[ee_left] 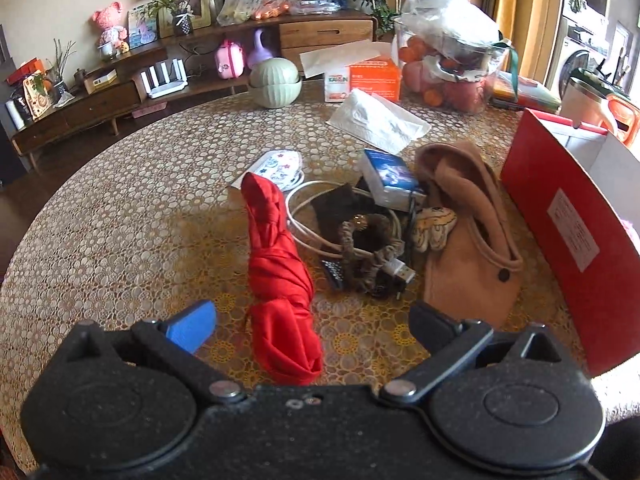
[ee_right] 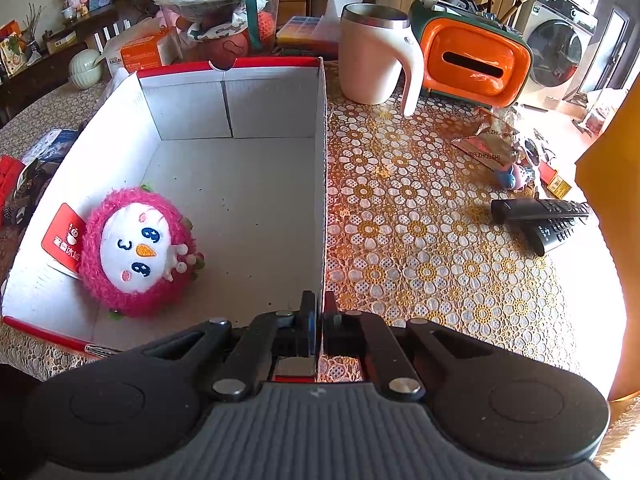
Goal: Organize objects
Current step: 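Withdraw the left gripper and reach toward the red folded umbrella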
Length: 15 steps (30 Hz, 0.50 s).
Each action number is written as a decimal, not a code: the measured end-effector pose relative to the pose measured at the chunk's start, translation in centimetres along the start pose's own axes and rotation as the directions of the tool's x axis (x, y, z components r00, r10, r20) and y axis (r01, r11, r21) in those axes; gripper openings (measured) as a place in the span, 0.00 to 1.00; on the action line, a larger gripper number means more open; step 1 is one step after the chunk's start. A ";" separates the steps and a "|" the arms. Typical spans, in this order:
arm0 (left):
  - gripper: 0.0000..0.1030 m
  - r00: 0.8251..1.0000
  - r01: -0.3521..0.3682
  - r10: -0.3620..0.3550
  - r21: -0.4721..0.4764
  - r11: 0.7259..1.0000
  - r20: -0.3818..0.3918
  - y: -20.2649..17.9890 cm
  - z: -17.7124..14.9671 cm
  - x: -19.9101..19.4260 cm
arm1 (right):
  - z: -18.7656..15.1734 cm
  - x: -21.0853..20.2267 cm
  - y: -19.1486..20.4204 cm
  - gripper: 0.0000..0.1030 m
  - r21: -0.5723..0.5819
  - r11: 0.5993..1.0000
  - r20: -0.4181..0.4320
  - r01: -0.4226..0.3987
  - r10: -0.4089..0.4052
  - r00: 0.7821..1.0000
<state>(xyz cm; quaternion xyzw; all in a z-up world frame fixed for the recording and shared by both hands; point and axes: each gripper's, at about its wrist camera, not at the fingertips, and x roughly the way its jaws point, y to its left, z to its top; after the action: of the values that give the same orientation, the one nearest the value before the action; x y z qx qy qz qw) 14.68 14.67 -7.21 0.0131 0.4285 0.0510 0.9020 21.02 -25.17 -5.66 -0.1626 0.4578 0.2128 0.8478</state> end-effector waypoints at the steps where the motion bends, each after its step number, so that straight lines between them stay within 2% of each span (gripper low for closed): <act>1: 1.00 1.000 -0.007 0.007 -0.005 1.000 -0.006 0.3 0.1 0.5 | 0.0 0.1 0.0 0.03 -0.001 1.000 -0.001 0.002 -0.002 1.000; 15: 0.97 0.994 -0.084 0.084 0.003 0.996 -0.073 1.2 0.9 6.6 | 0.3 0.7 0.1 0.03 -0.005 1.000 -0.011 0.014 -0.014 1.000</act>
<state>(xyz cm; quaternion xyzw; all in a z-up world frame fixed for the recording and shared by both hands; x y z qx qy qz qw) 19.45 16.60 -11.63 0.0292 0.4603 0.0896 0.8828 21.51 -24.79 -6.13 -0.1689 0.4609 0.2069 0.8463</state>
